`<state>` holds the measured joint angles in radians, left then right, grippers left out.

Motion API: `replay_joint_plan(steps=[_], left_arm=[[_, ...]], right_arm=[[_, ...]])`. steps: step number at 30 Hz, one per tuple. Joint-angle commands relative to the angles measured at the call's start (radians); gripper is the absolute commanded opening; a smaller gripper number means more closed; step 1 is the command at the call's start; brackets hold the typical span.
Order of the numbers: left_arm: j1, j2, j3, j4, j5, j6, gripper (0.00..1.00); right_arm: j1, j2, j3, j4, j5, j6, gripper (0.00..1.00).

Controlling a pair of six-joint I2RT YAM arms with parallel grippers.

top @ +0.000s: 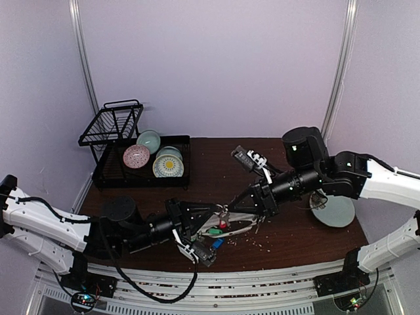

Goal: Put the keys on the keyring

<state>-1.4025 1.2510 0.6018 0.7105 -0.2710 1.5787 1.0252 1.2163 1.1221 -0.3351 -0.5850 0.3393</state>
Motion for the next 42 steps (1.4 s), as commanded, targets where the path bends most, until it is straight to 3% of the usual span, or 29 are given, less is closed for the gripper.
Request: replay_joint_plan(steps=[1,7,18,42], left_arm=[[-0.01,-0.014,-0.014,0.15,-0.017,0.041,0.0],[-0.015,-0.011,-0.029,0.2,-0.062,0.13,0.0],[-0.016,-0.002,-0.027,0.207,-0.072,0.136,0.0],[-0.03,0.005,-0.041,0.247,-0.053,0.168,0.0]], right_arm=[[-0.004,0.005,0.041,-0.042,0.042,0.013,0.0],[-0.004,-0.023,0.012,-0.023,0.054,0.05,0.0],[0.0,-0.004,-0.006,0.027,-0.037,0.055,0.0],[0.001,0.031,0.033,0.055,-0.001,0.066,0.0]])
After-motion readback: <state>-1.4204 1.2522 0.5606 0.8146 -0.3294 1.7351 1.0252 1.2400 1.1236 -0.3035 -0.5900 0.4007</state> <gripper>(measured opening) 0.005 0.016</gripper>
